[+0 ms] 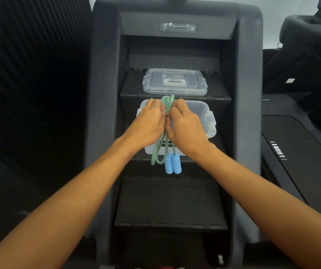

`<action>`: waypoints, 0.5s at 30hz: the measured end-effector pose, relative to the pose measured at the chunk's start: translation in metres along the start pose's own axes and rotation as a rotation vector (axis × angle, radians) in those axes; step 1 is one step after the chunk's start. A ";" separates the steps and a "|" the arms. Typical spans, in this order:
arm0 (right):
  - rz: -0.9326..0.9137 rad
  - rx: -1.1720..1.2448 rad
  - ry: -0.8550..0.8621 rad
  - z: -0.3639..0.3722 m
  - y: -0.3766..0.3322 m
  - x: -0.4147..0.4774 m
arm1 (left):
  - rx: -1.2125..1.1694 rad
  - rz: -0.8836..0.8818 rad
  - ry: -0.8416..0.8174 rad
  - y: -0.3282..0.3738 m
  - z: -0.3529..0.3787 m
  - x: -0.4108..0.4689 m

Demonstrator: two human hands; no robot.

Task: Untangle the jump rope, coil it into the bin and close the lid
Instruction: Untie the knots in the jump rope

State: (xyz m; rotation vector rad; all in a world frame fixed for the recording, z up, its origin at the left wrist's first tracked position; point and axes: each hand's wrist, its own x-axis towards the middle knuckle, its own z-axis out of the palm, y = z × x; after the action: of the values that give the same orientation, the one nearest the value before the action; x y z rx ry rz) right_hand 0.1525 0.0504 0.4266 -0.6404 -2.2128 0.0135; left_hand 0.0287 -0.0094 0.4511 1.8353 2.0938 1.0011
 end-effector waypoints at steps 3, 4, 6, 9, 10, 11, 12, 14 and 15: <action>-0.026 0.005 0.017 0.002 0.002 0.001 | -0.002 0.014 -0.006 0.002 -0.003 0.001; -0.031 0.006 0.019 0.002 0.003 0.001 | -0.003 0.024 -0.006 0.003 -0.003 0.001; -0.038 0.009 0.018 0.001 0.005 0.001 | -0.019 0.040 0.005 0.001 -0.003 0.000; -0.018 0.068 0.014 0.000 0.009 -0.001 | -0.055 0.025 0.029 -0.004 -0.003 0.001; 0.001 0.102 0.007 0.000 0.010 -0.003 | -0.071 0.017 0.040 -0.007 -0.003 0.001; 0.020 0.135 -0.002 0.000 0.011 -0.004 | -0.083 0.013 0.056 -0.010 -0.002 0.002; 0.038 0.164 -0.009 0.000 0.011 -0.005 | -0.085 0.013 0.077 -0.012 -0.002 0.002; 0.082 0.215 0.005 0.000 0.011 -0.004 | -0.070 0.017 0.135 -0.013 -0.001 0.001; 0.106 0.242 0.023 0.000 0.011 -0.003 | -0.066 0.018 0.165 -0.012 0.000 0.002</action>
State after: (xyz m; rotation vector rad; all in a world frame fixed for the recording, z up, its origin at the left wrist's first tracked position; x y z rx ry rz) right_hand 0.1592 0.0580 0.4222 -0.6181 -2.1101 0.3212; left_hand 0.0183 -0.0080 0.4444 1.7992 2.1100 1.2502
